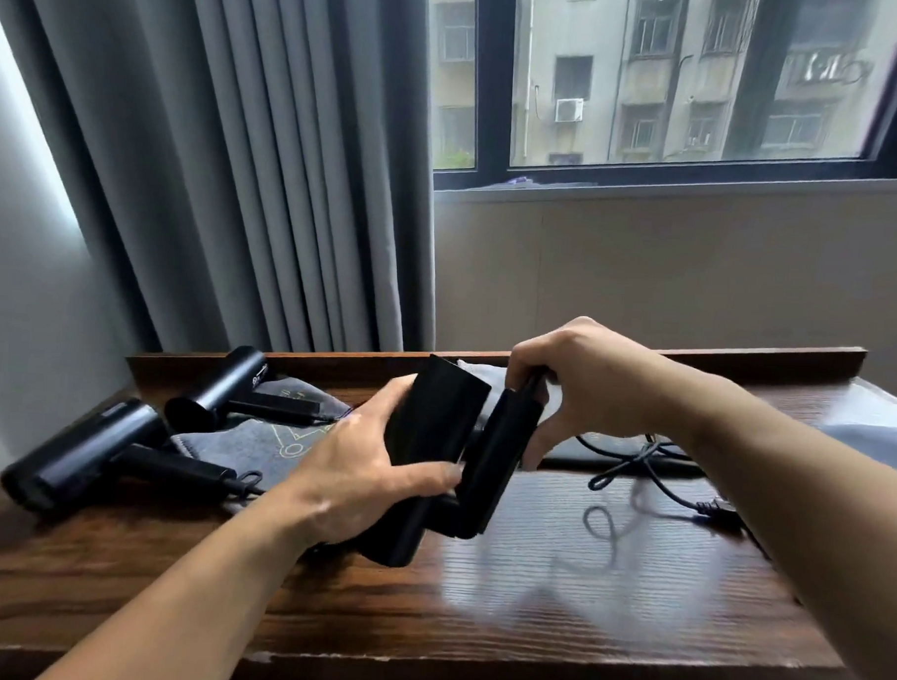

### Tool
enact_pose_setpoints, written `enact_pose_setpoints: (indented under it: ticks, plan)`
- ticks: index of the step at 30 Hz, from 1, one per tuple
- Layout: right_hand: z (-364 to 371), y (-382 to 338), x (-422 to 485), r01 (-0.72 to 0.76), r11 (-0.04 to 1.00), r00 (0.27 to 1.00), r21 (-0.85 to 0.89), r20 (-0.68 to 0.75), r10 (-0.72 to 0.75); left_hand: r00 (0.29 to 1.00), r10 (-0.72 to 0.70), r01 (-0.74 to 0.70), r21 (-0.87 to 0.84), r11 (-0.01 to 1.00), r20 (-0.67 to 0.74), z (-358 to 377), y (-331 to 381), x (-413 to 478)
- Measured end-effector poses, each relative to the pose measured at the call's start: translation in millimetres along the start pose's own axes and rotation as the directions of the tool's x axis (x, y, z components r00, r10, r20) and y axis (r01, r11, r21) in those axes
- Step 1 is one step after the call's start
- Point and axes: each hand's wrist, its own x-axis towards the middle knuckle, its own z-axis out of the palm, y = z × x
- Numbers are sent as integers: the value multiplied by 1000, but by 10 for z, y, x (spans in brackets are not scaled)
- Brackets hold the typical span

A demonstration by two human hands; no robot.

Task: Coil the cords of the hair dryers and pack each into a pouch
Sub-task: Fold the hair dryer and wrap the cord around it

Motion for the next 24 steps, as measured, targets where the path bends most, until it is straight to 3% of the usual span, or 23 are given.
enact_pose_setpoints:
  ticks: [4, 7, 9, 12, 13, 14, 16, 18, 21, 24]
  plan:
    - [35, 58, 22, -19, 995, 999, 100, -32, 22, 1000, -14, 15, -96, 995, 18, 18, -45, 2]
    - [19, 248, 55, -48, 938, 999, 344, 3, 49, 999, -45, 45, -374, 926, 9, 30, -99, -15]
    - [38, 396, 68, -66, 798, 994, 600, -27, 102, 998, -67, 64, -587, 807, 17, 74, -95, -7]
    - [262, 439, 119, -159, 544, 930, 824, -59, 362, 996, -94, 60, -737, 674, -6, 215, -23, 83]
    - [364, 397, 146, -193, 539, 908, 820, -58, 415, 993, -118, 60, -761, 646, -22, 280, 14, 126]
    - [463, 347, 170, -234, 604, 898, 762, -68, 434, 989, -144, 63, -785, 616, -33, 340, 49, 168]
    - [590, 203, 145, -277, 830, 923, 483, -105, 370, 981, -190, 69, -837, 543, -42, 434, 98, 247]
    - [651, 81, 59, -224, 938, 958, 265, -119, 262, 971, -232, 55, -876, 479, -66, 463, 98, 324]
    - [684, 1, -62, -109, 991, 985, 83, -123, 119, 941, -312, 21, -900, 436, -129, 455, 67, 389]
    - [684, 3, -96, -75, 996, 992, -43, -100, 71, 908, -373, -9, -899, 439, -191, 481, 47, 405]
